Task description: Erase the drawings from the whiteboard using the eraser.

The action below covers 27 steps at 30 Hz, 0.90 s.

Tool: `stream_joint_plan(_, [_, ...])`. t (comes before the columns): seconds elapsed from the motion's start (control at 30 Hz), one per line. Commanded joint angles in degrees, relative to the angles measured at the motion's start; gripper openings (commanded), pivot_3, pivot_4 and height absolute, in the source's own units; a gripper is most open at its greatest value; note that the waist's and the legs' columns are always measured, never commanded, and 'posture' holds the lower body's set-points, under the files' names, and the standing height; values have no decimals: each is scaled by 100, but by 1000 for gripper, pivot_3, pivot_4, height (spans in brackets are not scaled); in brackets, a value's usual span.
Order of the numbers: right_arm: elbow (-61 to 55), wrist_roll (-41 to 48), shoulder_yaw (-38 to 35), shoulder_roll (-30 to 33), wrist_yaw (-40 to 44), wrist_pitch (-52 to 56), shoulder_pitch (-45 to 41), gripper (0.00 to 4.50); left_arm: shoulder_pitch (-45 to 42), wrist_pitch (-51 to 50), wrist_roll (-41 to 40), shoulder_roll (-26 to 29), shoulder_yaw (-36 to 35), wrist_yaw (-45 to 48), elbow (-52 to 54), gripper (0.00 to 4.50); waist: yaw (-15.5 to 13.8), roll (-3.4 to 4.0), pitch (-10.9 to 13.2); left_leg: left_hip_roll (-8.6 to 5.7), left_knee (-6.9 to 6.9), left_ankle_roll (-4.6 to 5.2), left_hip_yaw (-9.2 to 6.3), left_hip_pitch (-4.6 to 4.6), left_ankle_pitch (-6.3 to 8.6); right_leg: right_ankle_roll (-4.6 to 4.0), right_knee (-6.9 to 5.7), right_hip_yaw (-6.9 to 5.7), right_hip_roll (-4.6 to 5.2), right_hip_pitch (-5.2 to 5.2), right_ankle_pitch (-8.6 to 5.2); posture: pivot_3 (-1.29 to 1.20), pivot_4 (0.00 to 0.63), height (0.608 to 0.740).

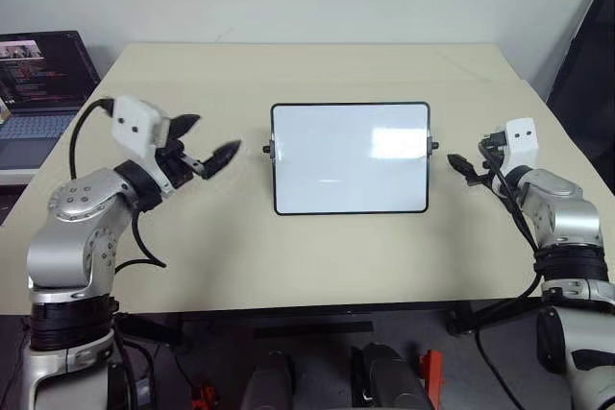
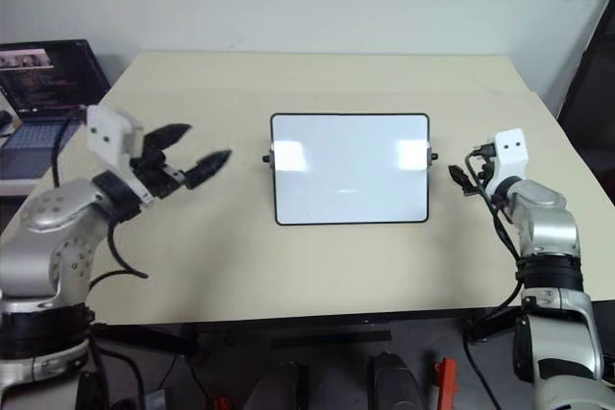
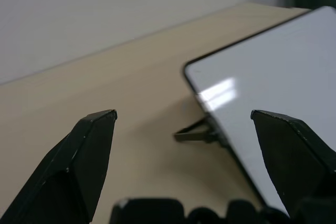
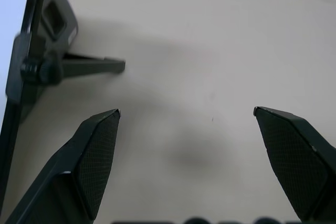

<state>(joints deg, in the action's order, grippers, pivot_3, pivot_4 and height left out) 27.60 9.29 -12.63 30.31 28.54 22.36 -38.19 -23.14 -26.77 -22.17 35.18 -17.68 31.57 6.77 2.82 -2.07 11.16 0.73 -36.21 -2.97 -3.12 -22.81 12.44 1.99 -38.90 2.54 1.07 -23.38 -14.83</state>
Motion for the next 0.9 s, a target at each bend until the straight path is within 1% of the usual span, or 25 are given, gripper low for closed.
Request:
stream_joint_plan(0.03, [100, 240, -281, -172, -125, -511, 60, 4473, -143, 659, 394, -292, -204, -742, -319, 4500, -8, -1, 0, 0, 0, 0, 0, -1, 0, 0, 1, -1, 0, 0, 0, 0, 150, 740])
stream_joint_plan(0.2, [259, 327, -333, -546, -285, -1083, 239, 4473, -152, 1357, 858, -799, -127, -1519, -1057, 4500, -21, 0, -1, 0, 1, 0, 1, 1, 0, -1, -1, 1, 1, 0, 1, 0, 150, 740])
stream_joint_plan(0.27, [267, 325, -315, -672, -323, -1363, 318, 4473, -115, 1549, 951, -959, -69, -1655, -1257, 4500, -20, 0, -1, 1, 1, 0, 1, 3, 0, 0, -2, 1, 0, 0, 2, 0, 150, 740])
stream_joint_plan(0.37, [248, 427, -385, -891, -502, -1635, 372, 4473, -7, 2013, 1523, -1050, 273, -1942, -1609, 4500, -10, 0, -1, 0, 1, 0, 1, 2, 0, 0, -2, 1, 1, 0, 2, 0, 150, 740])
stream_joint_plan(0.43, [174, 415, -286, -1045, -522, -1856, 448, 4473, 0, 2275, 1698, -1309, 256, -2439, -1932, 4500, -16, 0, -2, 0, 2, 0, 1, 2, 0, 0, -2, 2, 1, 0, 2, 0, 150, 740])
stream_joint_plan(0.5, [193, 412, -255, -1150, -580, -2013, 477, 4473, 11, 2533, 1808, -1526, 259, -2742, -2162, 4500, -19, 0, -2, 0, 1, 0, 1, 3, 0, 1, -3, 2, 1, 1, 3, 0, 150, 740])
stream_joint_plan(0.67, [445, 152, -100, -1328, -880, -2452, 526, 4473, 100, 2848, 1908, -1944, 309, -3135, -2526, 4500, -20, 0, -2, 0, 1, 0, 1, 3, 0, 2, -4, 2, 1, 1, 5, 0, 150, 740])
stream_joint_plan(0.77, [747, -24, -131, -1501, -1400, -2882, 464, 4473, 146, 2975, 1782, -2151, 283, -3177, -2601, 4500, -19, 0, -4, 1, 1, 0, 1, 5, 0, 1, -4, 2, 1, 1, 5, 0, 150, 740])
stream_joint_plan(0.9, [953, -98, -3, -1766, -1576, -3138, 411, 4473, 178, 3156, 1651, -2181, 199, -3097, -2688, 4500, 0, 0, -4, 0, 1, -1, 2, 5, 0, 1, -6, 3, 1, 1, 5, 0, 150, 740])
